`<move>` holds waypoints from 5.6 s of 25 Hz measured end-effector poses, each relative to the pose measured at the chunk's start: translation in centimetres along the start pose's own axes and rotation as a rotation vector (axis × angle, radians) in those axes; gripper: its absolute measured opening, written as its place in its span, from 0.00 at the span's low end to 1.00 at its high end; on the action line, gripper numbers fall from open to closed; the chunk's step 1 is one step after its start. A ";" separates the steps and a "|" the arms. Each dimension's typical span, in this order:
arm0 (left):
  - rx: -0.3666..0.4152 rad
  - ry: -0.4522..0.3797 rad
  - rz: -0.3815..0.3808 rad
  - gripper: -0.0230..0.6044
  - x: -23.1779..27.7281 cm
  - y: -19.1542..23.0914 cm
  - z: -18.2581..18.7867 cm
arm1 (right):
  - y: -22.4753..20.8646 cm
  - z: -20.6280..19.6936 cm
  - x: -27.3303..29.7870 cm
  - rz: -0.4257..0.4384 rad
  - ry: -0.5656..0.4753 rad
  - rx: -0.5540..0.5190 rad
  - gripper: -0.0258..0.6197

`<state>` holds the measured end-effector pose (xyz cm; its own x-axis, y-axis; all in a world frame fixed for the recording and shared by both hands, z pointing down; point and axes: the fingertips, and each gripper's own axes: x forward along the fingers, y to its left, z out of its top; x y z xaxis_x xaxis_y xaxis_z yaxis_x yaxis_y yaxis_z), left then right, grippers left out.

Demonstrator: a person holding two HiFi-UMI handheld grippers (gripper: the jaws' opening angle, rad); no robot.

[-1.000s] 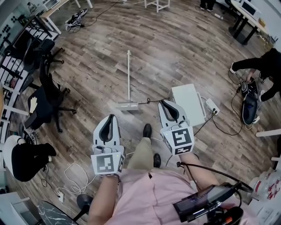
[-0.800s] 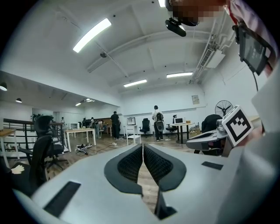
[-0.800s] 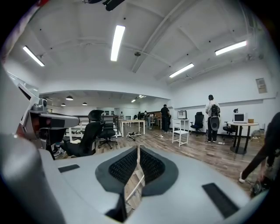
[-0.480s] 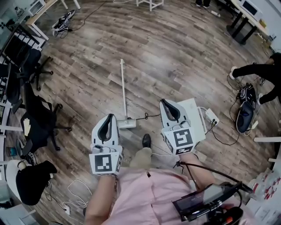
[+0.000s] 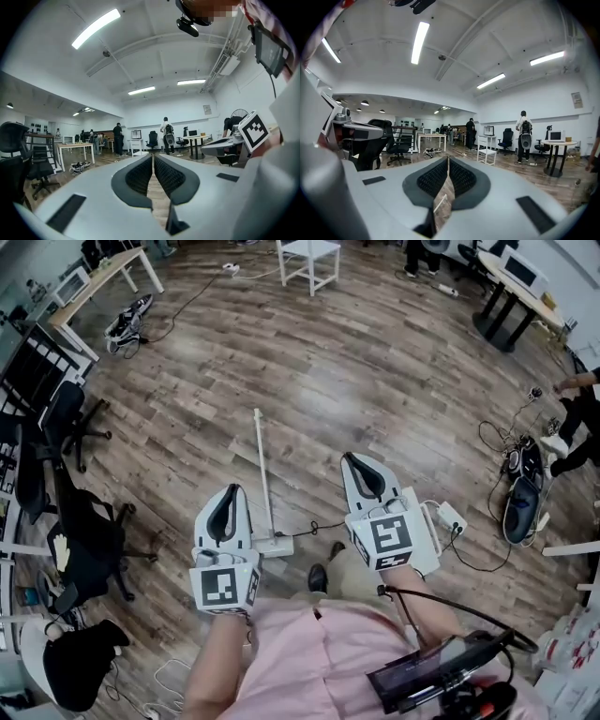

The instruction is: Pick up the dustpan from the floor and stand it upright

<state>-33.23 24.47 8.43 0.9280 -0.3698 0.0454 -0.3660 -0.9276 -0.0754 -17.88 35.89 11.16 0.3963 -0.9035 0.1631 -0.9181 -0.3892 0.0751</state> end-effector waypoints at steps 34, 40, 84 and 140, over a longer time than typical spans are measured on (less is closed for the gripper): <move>-0.011 0.121 0.094 0.37 35.7 5.4 -0.5 | -22.0 2.3 31.6 0.147 0.007 0.054 0.05; -0.040 0.161 0.084 0.39 40.0 8.2 -4.1 | -22.6 1.0 36.9 0.153 0.036 0.035 0.05; -0.215 0.627 0.010 0.44 59.1 22.0 -60.7 | -17.2 -34.3 65.1 0.216 0.328 0.053 0.05; -0.111 0.978 0.048 0.36 59.5 23.0 -85.5 | -22.8 -49.8 61.4 0.127 0.502 0.065 0.05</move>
<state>7.53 -23.46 94.57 0.4634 -0.2423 0.8524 -0.4531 -0.8914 -0.0071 27.58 -1.78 68.41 0.2203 -0.7533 0.6196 -0.9513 -0.3064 -0.0343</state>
